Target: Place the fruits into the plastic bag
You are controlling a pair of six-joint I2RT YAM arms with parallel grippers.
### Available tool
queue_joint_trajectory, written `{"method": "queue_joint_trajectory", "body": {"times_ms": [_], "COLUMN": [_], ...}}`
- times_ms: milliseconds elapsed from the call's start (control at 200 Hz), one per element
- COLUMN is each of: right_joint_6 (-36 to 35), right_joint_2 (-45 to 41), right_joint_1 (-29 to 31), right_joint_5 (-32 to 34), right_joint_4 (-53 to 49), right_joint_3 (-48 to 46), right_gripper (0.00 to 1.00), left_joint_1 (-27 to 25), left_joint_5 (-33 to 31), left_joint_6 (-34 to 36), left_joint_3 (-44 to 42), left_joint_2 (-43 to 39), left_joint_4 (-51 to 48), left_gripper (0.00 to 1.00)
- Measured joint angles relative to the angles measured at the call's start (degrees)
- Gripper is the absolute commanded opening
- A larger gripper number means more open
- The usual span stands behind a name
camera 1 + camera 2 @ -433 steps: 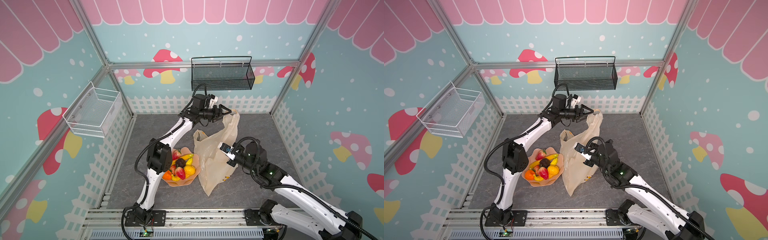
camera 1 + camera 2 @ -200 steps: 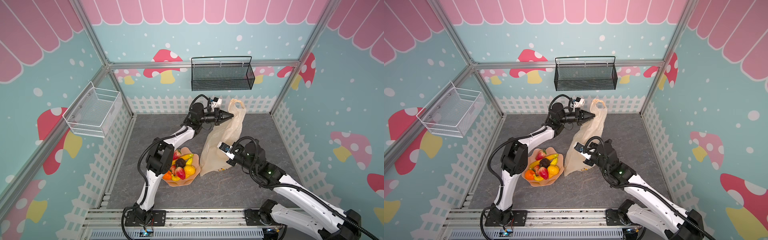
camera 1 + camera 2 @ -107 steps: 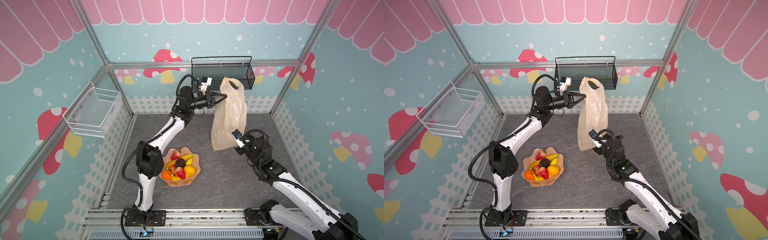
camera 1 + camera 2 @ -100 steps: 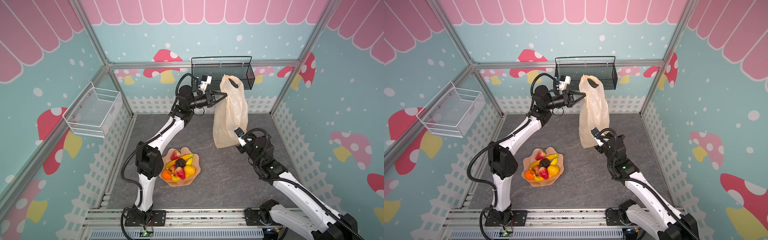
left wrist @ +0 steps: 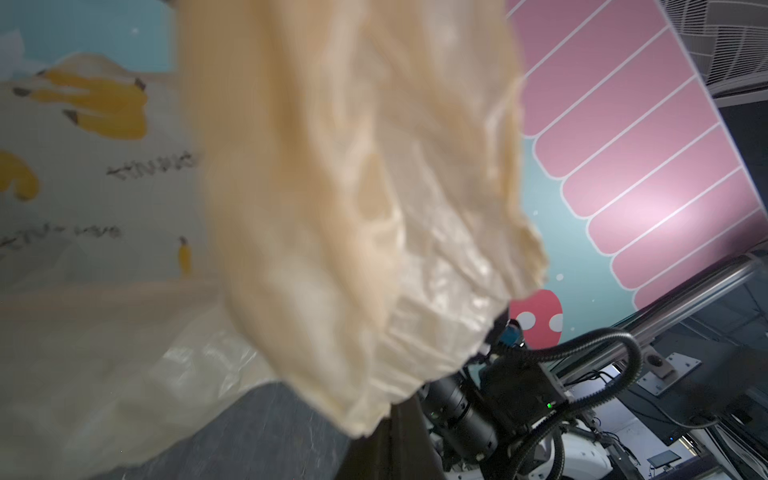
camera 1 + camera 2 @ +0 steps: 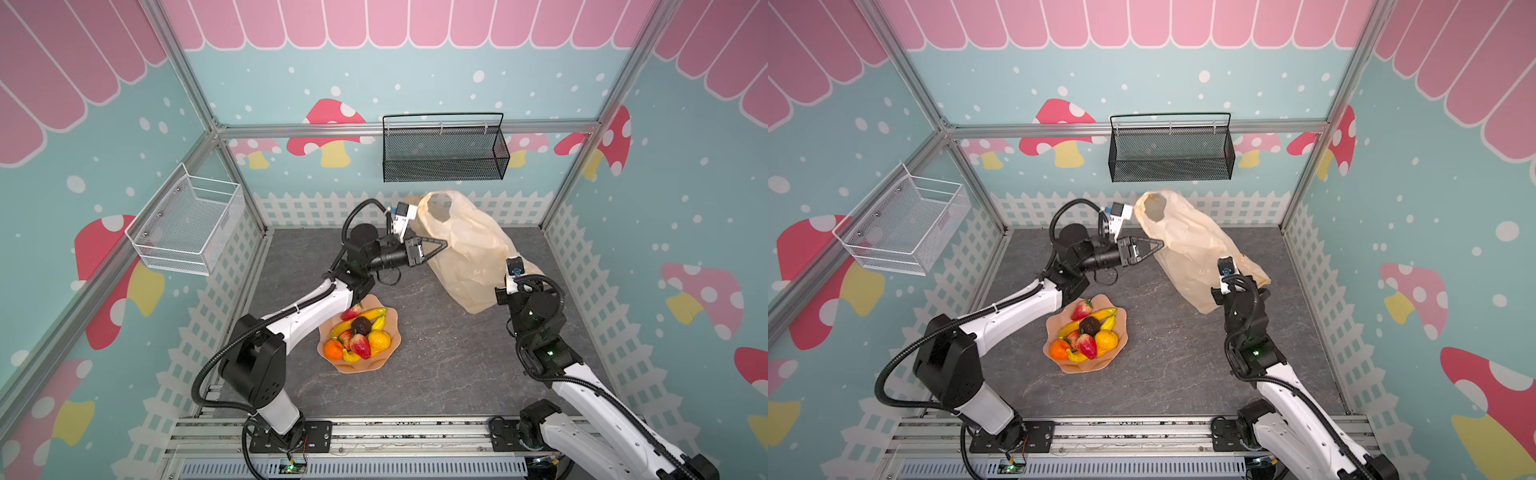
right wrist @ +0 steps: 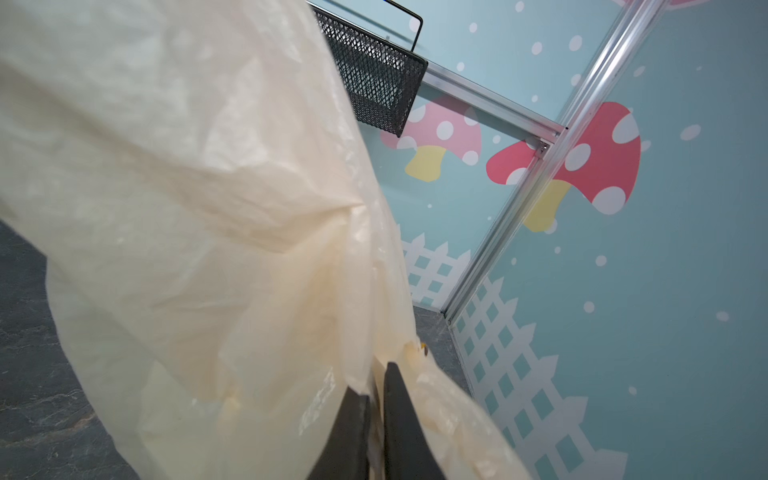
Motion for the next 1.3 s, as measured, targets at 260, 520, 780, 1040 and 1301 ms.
{"method": "queue_joint_trajectory", "body": {"times_ms": [260,520,780,1040,1301], "right_joint_6": [15.1,25.5,33.2,37.4,41.9], "right_joint_2": [-14.7,-20.1,-7.3,4.4,17.9], "right_joint_1": [0.0,0.0,0.0,0.0,6.1], "right_joint_5": [-2.2,-7.6,-11.5,-19.5,-26.5], "right_joint_4": [-6.5,-17.5,-30.8,-39.9,-47.8], "right_joint_3": [-7.5,-3.9,10.3,18.8,20.9], "right_gripper": [0.75,0.79,0.80,0.80,0.80], "left_joint_1": [-6.3,-16.2,-22.2,-24.2,-23.8], "left_joint_5": [-6.0,-12.7,-19.4,-29.6,-37.9], "left_joint_6": [6.9,18.5,25.5,24.6,16.3], "left_joint_3": [-17.7,-23.9,-28.1,-33.7,-33.5], "left_joint_2": [-13.2,-18.3,-16.7,-31.9,-51.2], "left_joint_4": [-8.3,-21.0,-30.4,-40.0,-52.7], "left_gripper": [0.00,0.01,0.57,1.00,1.00]}}
